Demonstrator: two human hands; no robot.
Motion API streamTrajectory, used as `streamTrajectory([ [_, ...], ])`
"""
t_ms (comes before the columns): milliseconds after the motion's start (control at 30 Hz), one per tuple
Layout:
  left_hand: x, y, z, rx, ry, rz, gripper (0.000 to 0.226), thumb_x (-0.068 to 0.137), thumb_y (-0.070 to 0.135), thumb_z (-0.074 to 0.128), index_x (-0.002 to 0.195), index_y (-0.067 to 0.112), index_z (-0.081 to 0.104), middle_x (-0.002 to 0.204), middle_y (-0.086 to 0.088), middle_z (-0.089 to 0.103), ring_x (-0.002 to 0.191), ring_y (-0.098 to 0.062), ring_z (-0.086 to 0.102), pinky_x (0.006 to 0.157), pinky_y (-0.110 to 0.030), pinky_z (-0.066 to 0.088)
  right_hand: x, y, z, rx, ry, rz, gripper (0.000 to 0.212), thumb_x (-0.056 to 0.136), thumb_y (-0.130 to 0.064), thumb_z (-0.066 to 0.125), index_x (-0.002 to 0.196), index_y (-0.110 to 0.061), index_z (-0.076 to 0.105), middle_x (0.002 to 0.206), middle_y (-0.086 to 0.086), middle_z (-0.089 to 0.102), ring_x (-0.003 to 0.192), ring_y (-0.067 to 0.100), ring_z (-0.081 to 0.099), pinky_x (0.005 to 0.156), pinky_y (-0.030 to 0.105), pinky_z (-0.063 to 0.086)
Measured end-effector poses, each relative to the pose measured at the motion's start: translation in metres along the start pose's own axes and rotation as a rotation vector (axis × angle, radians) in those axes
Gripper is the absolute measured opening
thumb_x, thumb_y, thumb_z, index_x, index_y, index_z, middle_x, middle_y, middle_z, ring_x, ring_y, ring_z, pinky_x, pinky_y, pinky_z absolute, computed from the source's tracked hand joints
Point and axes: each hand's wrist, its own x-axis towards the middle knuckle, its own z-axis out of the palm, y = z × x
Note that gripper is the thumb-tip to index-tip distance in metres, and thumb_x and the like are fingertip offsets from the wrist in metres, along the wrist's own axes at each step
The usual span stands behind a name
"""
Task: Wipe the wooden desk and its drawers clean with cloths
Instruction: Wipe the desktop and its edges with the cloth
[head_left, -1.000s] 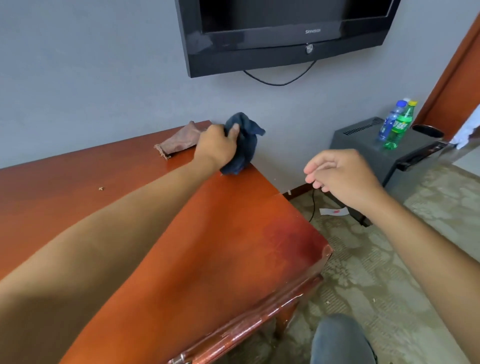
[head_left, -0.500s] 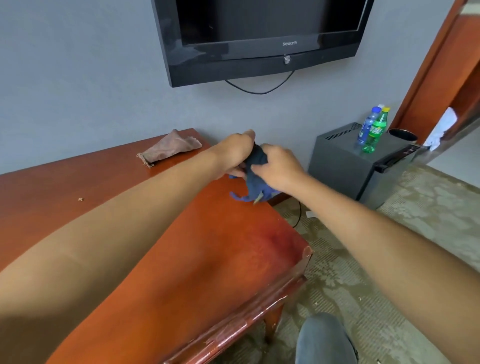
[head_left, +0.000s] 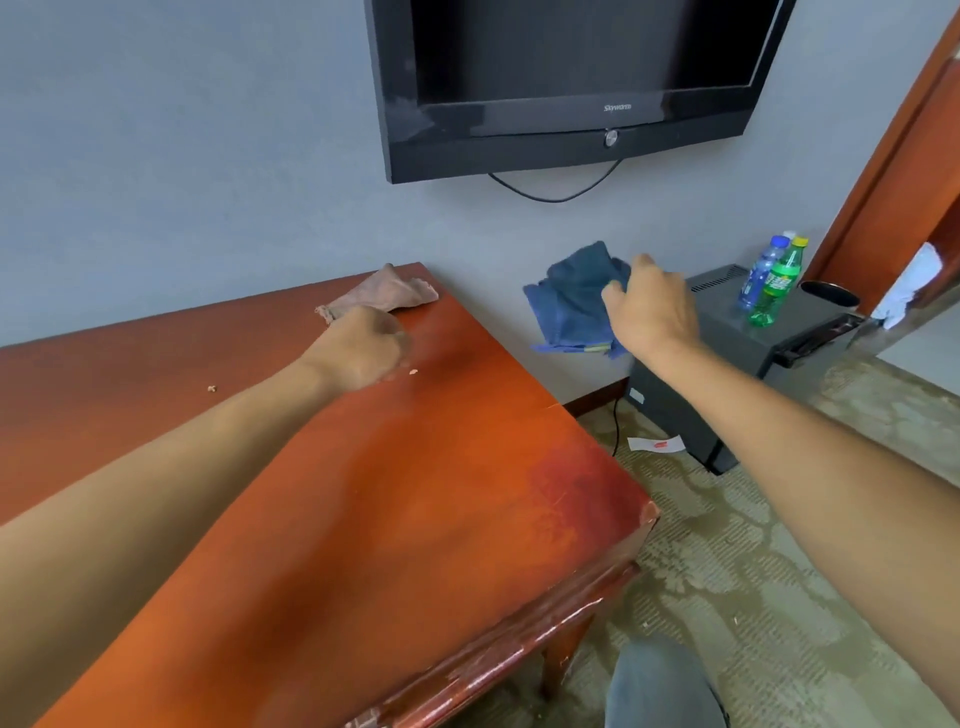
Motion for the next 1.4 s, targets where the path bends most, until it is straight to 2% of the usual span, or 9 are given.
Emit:
streamTrajectory([
  [100, -0.016, -0.018, -0.018, -0.080, 0.130, 0.047, 0.022, 0.098, 0.016, 0.053, 0.101, 0.006, 0.072, 0.097, -0.018, 0.075, 0.080, -0.038, 0.068, 0.082, -0.049, 0.060, -0.006, -0.065, -0.012, 0.439, -0.035, 0.022, 0.012, 0.097, -0.021, 0.049, 0.093, -0.011, 0.052, 0.085, 0.006, 0.054, 0.077, 0.027, 0.050, 0.068, 0.035, 0.041],
  [267, -0.058, -0.023, -0.051, -0.738, -0.080, 0.067, 0.043, 0.103, 0.053, 0.051, 0.137, 0.028, 0.054, 0.125, -0.006, 0.072, 0.110, -0.025, 0.071, 0.086, -0.043, 0.063, -0.064, -0.182, 0.014, 1.079, -0.608, 0.006, 0.011, 0.094, -0.007, 0.052, 0.084, -0.011, 0.053, 0.074, 0.010, 0.053, 0.070, 0.023, 0.055, 0.058, 0.028, 0.042],
  [400, -0.068, -0.066, -0.100, -0.620, 0.182, 0.137, 0.033, 0.107, 0.030, 0.055, 0.131, 0.009, 0.061, 0.087, -0.004, 0.075, 0.067, -0.017, 0.070, 0.056, -0.028, 0.055, -0.117, -0.249, 0.049, 1.211, -1.093, -0.111, 0.027, 0.107, -0.028, 0.051, 0.125, -0.011, 0.061, 0.115, 0.011, 0.071, 0.107, 0.032, 0.070, 0.087, 0.052, 0.060],
  [567, -0.054, -0.176, -0.187, 0.220, 0.529, 0.014, 0.030, 0.103, 0.014, 0.059, 0.130, 0.023, 0.068, 0.113, -0.001, 0.071, 0.107, -0.023, 0.065, 0.089, -0.034, 0.051, -0.127, -0.257, 0.079, 0.534, -0.755, -0.468, 0.055, 0.097, -0.063, 0.049, 0.135, -0.025, 0.056, 0.121, -0.007, 0.067, 0.101, 0.015, 0.070, 0.092, 0.043, 0.057],
  [700, -0.042, -0.250, -0.203, 0.453, 0.270, -0.091, 0.043, 0.108, 0.021, 0.052, 0.149, 0.033, 0.053, 0.141, -0.006, 0.063, 0.120, -0.034, 0.061, 0.093, -0.040, 0.050, -0.102, -0.218, 0.084, 0.623, -0.690, -0.282, 0.021, 0.103, -0.045, 0.052, 0.104, -0.026, 0.064, 0.092, 0.002, 0.076, 0.077, 0.022, 0.075, 0.075, 0.040, 0.060],
  [833, -0.018, -0.276, -0.164, 0.662, 0.095, -0.085, 0.059, 0.110, 0.050, 0.032, 0.164, 0.040, 0.014, 0.172, 0.008, 0.017, 0.160, -0.019, 0.010, 0.128, -0.048, 0.008, -0.072, -0.169, 0.074, 0.586, -0.550, -0.138, 0.021, 0.103, -0.034, 0.054, 0.103, -0.020, 0.069, 0.080, 0.002, 0.077, 0.073, 0.026, 0.075, 0.070, 0.040, 0.060],
  [1000, 0.010, -0.203, -0.081, 0.544, 0.013, 0.071, 0.063, 0.112, 0.043, 0.024, 0.167, 0.019, 0.005, 0.175, 0.000, 0.004, 0.161, -0.019, -0.003, 0.130, -0.035, 0.001, -0.047, -0.125, 0.061, 0.573, -0.413, -0.006, 0.020, 0.101, -0.026, 0.056, 0.098, -0.016, 0.073, 0.075, 0.002, 0.076, 0.068, 0.021, 0.073, 0.061, 0.030, 0.056],
  [1200, 0.027, -0.055, 0.083, 0.532, -0.027, 0.084, 0.073, 0.105, 0.023, 0.037, 0.165, 0.005, 0.000, 0.173, -0.017, 0.000, 0.160, -0.036, -0.006, 0.130, -0.048, 0.004, -0.039, -0.089, 0.028, 0.557, -0.340, 0.019, 0.018, 0.098, -0.019, 0.057, 0.091, -0.014, 0.073, 0.072, 0.003, 0.075, 0.061, 0.018, 0.069, 0.056, 0.026, 0.051],
  [1400, 0.073, 0.052, 0.126, 0.339, -0.034, 0.354, 0.037, 0.094, -0.001, 0.051, 0.129, 0.008, 0.060, 0.126, -0.017, 0.065, 0.119, -0.036, 0.060, 0.085, -0.036, 0.044, -0.037, -0.056, -0.008, 0.436, -0.305, 0.023, 0.016, 0.095, -0.018, 0.059, 0.086, -0.017, 0.073, 0.071, 0.003, 0.075, 0.059, 0.017, 0.068, 0.056, 0.027, 0.050],
])
